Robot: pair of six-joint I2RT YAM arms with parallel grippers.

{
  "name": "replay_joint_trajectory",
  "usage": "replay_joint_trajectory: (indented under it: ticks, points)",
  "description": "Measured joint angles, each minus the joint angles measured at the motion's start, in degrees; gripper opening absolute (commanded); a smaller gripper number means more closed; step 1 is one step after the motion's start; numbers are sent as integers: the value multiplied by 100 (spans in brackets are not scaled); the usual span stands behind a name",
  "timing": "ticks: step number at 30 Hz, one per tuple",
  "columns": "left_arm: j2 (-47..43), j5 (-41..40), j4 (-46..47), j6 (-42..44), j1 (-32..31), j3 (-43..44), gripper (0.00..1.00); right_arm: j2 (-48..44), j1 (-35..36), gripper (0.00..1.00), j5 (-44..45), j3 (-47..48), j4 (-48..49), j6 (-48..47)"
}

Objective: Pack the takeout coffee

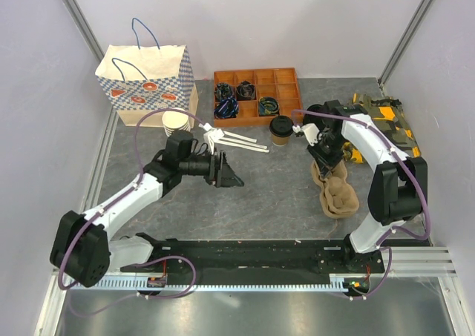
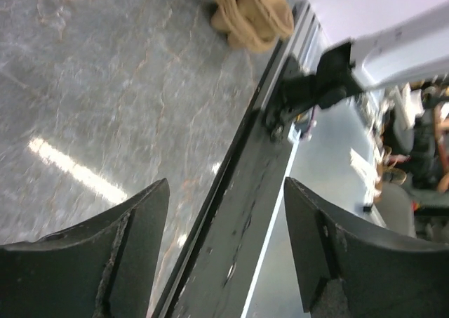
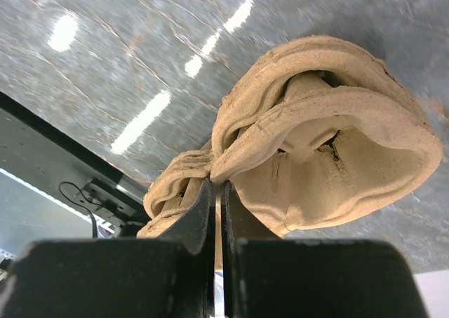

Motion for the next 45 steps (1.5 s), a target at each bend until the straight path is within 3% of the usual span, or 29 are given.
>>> replay_joint_trajectory:
  ticks: [2, 7, 14, 20, 26, 38, 45]
  points:
    - [210, -212, 564, -555, -192, -55, 82, -31, 131, 0, -26, -20, 61, 109]
    - [938, -852, 1635, -1751, -837, -39, 80, -243, 382, 0, -85, -168, 271, 455]
    - [2203, -1569, 2094, -2859, -1847, 538, 77, -295, 601, 0, -125, -369, 586, 962]
    - [3040, -1827, 2288, -3460, -2159, 1091, 73, -321, 706, 0, -129, -501, 807, 1322]
    - [3075, -1856, 3989, -4098, -2267, 382, 73, -332, 732, 0, -127, -533, 863, 1464]
    - [3585, -2280, 4503, -4977, -3206, 1019, 74, -332, 741, 0, -129, -533, 944, 1749]
    - [3744, -2413, 4516, -5281, -3355, 1034, 74, -332, 741, 0, -129, -533, 946, 1766]
